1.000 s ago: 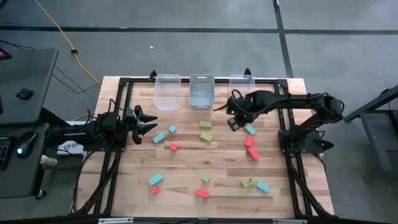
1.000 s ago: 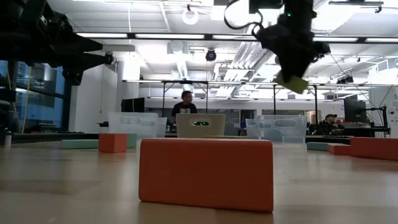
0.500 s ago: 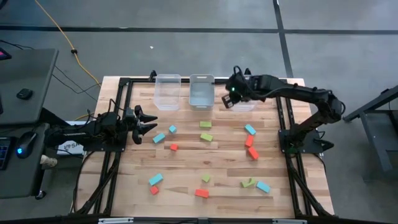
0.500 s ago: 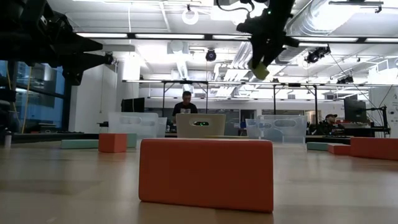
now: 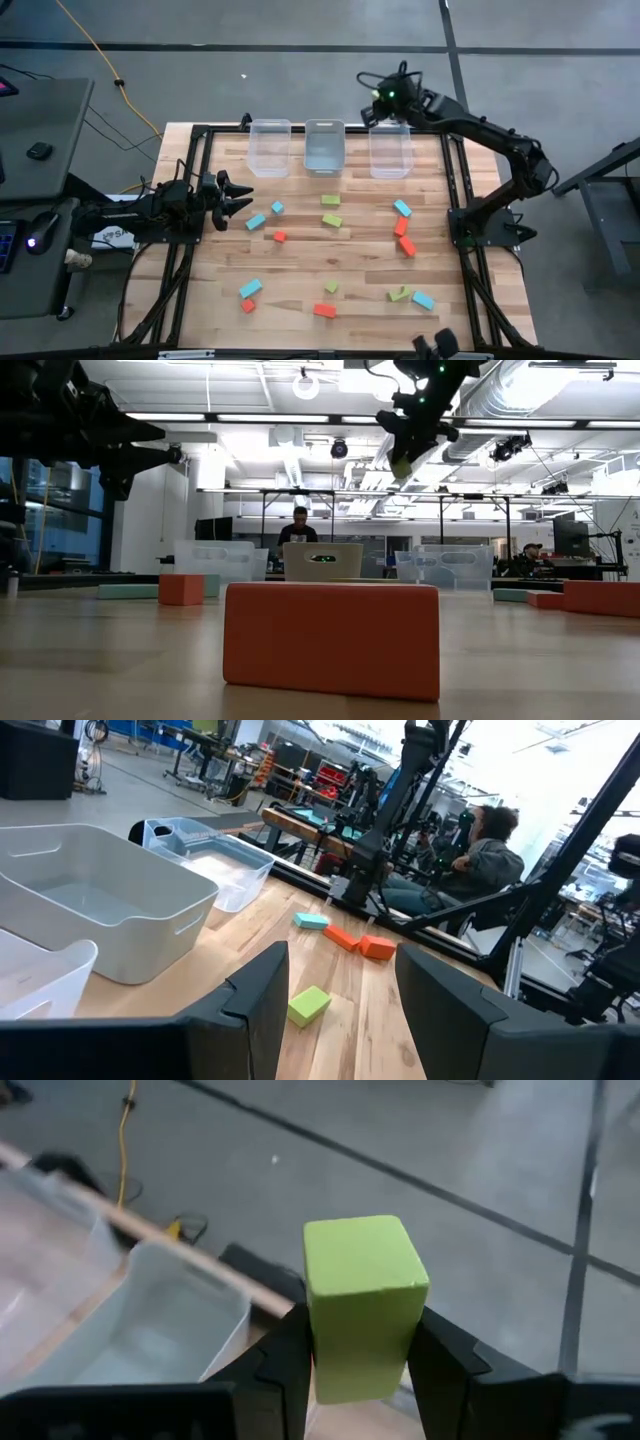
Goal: Sort & place blocks by color
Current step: Put the large green rectangular block into the right transparent bin
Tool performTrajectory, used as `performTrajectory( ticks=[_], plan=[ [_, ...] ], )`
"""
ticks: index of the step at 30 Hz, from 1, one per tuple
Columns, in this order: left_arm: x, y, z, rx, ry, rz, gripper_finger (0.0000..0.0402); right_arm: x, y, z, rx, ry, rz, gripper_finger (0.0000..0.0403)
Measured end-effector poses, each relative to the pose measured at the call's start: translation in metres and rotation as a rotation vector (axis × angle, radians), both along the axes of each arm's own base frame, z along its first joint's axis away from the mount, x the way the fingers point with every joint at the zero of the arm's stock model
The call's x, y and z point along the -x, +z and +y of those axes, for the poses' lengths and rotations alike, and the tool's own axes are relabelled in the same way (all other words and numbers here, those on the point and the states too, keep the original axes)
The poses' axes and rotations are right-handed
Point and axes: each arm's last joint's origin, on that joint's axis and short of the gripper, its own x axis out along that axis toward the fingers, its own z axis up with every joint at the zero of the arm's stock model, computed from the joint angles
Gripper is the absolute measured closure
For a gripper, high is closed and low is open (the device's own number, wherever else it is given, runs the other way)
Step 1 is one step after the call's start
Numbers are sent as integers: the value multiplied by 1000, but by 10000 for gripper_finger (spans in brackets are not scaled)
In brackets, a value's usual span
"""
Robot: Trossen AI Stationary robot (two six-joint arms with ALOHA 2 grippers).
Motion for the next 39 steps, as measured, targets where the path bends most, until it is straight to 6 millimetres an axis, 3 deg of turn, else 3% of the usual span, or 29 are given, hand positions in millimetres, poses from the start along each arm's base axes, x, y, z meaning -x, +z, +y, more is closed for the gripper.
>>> performTrajectory(
  ticks=[5, 10, 21, 39],
  plan=[
    [0, 0, 0, 1, 7, -1, 239, 12, -14, -24, -131, -59, -56, 290],
    [0, 0, 0, 1, 13, -1, 239, 15, -38, -38, -269, -105, 1, 290],
    [0, 0, 0, 1, 16, -1, 239, 7, -88, -41, -543, -130, 159, 290],
    [0, 0, 0, 3, 16, -1, 239, -6, -150, -51, -760, -138, 306, 290]
  ],
)
